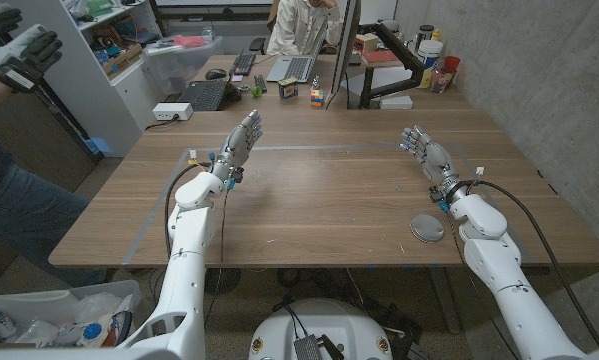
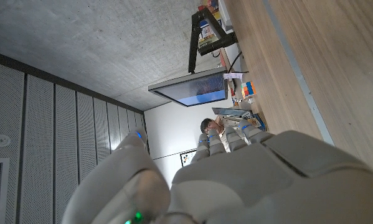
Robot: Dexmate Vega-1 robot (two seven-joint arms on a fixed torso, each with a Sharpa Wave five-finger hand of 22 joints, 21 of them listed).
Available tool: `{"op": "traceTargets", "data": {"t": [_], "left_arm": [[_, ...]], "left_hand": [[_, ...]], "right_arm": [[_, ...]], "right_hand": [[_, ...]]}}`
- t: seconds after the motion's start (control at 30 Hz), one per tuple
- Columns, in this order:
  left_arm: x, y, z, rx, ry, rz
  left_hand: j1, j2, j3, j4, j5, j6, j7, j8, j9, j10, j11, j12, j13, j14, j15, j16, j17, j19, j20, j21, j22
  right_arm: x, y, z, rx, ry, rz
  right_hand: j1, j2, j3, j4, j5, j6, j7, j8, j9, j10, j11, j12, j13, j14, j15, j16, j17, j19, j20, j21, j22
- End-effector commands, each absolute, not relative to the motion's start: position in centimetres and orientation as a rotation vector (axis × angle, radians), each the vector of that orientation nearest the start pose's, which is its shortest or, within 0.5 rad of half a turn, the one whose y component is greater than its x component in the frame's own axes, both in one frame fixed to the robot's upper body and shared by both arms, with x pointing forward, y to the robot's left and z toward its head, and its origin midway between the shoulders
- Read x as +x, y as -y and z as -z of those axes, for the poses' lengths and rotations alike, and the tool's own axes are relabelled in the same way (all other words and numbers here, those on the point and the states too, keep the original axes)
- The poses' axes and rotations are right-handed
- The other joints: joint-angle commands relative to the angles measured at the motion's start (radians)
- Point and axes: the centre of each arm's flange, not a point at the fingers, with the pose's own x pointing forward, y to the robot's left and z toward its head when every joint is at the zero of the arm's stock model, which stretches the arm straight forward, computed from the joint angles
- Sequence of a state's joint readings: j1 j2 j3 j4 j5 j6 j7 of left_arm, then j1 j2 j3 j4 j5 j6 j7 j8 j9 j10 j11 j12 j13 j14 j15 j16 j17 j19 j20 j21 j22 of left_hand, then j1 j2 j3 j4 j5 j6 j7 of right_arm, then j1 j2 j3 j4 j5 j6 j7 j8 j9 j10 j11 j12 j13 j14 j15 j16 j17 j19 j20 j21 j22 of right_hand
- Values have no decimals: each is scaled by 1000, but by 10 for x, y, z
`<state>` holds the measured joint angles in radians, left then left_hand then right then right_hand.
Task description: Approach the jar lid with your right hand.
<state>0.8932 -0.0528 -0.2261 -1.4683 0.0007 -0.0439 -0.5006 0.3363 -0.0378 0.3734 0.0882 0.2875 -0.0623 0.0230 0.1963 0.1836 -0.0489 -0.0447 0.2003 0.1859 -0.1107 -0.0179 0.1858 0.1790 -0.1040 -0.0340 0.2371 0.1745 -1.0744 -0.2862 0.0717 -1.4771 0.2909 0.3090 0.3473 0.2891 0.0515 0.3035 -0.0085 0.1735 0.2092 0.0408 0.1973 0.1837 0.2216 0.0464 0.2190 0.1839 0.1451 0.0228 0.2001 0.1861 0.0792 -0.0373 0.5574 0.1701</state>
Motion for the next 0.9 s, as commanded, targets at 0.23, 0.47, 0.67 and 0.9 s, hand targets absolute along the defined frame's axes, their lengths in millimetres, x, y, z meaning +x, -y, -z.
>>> {"op": "traceTargets", "data": {"t": [0.23,0.47,0.67,0.9], "left_arm": [[640,-260,-3,40,621,302],[643,-259,-5,40,617,307],[645,-260,-8,44,620,310],[645,-261,-12,57,621,312]], "left_hand": [[4,9,-1,-6,-4,8,-2,5,2,4,-1,5,3,-1,4,2,3,4,-53,-2,3],[5,12,-3,-7,-7,9,-2,4,2,3,-1,4,3,-2,5,1,3,-31,-73,-20,3],[5,12,-3,-8,-8,9,-2,4,2,3,0,4,3,-3,4,1,3,-37,-74,-23,3],[5,13,-5,-8,-10,11,-6,3,2,2,0,3,2,-8,2,-1,3,-38,-73,-25,4]], "right_arm": [[581,329,46,-152,749,-240],[579,328,46,-167,761,-242],[578,326,45,-180,760,-242],[578,324,45,-201,762,-244]], "right_hand": [[11,0,2,-8,6,1,-13,4,6,12,0,6,2,3,-2,-1,0,-2,7,-5,1],[11,0,2,-9,6,1,-16,3,6,13,-4,6,2,3,-3,-1,0,-1,7,-8,1],[11,-1,2,-10,6,1,-17,3,6,14,-4,6,2,2,-4,-2,0,-2,7,-11,1],[11,-1,2,-11,7,2,-20,3,6,15,-4,6,2,2,-5,-2,0,-2,8,-15,1]]}}
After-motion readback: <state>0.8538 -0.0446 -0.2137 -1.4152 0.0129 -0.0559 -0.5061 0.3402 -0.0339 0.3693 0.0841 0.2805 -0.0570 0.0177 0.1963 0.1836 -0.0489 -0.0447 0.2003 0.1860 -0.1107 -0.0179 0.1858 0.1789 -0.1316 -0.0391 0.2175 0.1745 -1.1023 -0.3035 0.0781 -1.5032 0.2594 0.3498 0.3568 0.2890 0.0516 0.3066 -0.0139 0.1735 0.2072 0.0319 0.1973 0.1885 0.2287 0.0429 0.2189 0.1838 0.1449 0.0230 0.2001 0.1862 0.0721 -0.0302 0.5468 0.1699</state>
